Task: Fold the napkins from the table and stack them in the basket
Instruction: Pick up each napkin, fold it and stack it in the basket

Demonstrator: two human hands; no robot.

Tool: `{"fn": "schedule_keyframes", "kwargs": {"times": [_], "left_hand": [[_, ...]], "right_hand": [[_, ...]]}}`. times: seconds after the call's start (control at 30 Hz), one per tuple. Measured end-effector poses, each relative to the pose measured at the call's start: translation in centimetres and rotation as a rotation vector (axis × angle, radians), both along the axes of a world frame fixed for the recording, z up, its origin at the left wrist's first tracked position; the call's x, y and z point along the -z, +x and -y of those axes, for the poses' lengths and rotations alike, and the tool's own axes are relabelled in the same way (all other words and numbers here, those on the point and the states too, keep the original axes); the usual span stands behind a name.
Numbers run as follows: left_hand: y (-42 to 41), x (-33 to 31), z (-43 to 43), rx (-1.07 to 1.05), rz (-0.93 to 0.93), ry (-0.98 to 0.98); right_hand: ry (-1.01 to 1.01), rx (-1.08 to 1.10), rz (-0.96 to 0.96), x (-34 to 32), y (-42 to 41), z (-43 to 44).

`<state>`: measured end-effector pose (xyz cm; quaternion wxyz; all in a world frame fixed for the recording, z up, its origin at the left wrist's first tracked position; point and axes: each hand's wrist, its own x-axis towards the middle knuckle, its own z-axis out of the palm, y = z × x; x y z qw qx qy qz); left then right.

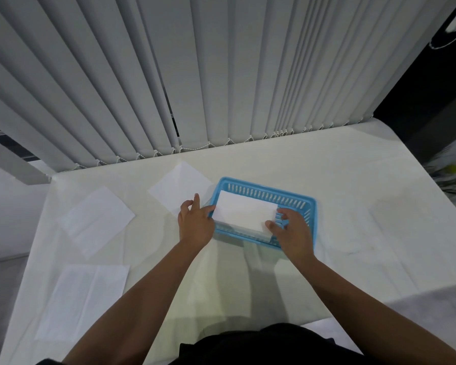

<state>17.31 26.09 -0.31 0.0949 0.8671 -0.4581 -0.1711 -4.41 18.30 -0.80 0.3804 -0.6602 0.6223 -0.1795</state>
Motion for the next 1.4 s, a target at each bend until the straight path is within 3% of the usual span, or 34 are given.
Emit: {"fn": "schedule_keyframes", "kwargs": {"times": [0.07, 0.17, 0.63, 0.8, 1.23, 1.4], "left_hand": [[0.0, 0.3, -0.2, 0.027, 0.058, -0.007], [0.1, 0.4, -0.1, 0.03, 0.053, -0.011], [-0.1, -0.2, -0.1, 0.023, 0.044, -0.001], [-0.2, -0.1, -0.4, -0.067, 0.003, -0.115], [0.0, 0.6, -0.4, -0.12, -0.055, -0.125], [0.7, 0.9, -1.0, -0.193, -0.075, -0.233]], "right_hand": [[-0.111, -0.192, -0.152, 0.2, -0.3, -0.4], [-0.123, -0.354, -0.282, 0.5, -0.3, -0.9], [-0.097, -0.23, -0.259, -0.5, -0.1, -1.3], [-0.104, -0.23, -0.28, -0.3, -0.3, -1.3], [-0.232, -0.259, -0.278, -0.2, -0.3, -1.4], [-0.329, -0.268, -0.25, -0.6, 1.0, -0.9]]}}
